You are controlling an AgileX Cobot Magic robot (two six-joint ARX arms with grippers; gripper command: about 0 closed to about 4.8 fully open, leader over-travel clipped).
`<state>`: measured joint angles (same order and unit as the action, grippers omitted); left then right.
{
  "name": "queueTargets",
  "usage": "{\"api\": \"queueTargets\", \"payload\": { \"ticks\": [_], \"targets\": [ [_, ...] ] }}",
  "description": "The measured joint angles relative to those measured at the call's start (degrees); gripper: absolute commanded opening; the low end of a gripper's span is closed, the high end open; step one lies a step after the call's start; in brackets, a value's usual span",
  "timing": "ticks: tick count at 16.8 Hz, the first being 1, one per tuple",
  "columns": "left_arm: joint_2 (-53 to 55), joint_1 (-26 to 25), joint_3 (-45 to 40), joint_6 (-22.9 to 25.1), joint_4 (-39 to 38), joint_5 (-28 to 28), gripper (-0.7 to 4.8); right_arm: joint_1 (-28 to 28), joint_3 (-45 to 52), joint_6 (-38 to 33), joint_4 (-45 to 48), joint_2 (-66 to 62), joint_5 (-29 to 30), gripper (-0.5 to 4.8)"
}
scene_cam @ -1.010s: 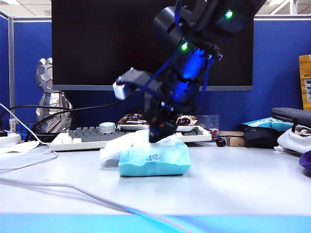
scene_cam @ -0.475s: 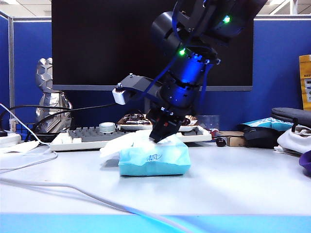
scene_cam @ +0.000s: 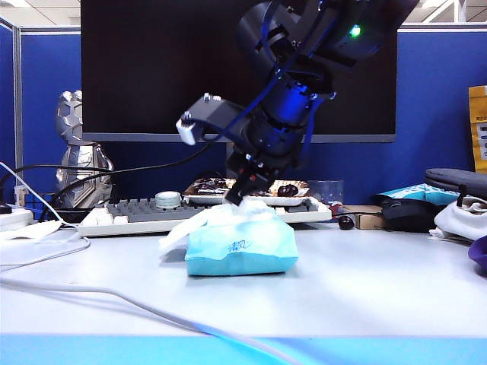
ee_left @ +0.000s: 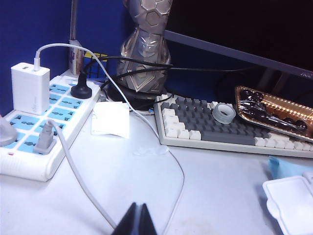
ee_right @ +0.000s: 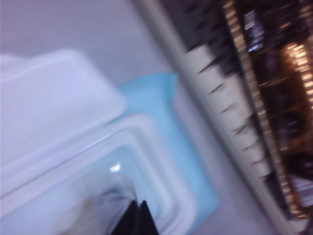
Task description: Pull out a wet wipe from the sky blue wet wipes packet and place it on the table.
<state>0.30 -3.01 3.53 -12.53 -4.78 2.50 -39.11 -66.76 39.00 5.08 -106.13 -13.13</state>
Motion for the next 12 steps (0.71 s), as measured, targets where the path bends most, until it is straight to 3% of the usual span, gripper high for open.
{"api": "queueTargets", "payload": {
  "ticks": [12],
  "targets": [
    [-0.02, 0.0, 0.0, 0.0, -0.11, 0.0, -0.01, 2.14, 0.02, -0.13, 10.56, -1.55, -1.92, 0.0]
  ]
}}
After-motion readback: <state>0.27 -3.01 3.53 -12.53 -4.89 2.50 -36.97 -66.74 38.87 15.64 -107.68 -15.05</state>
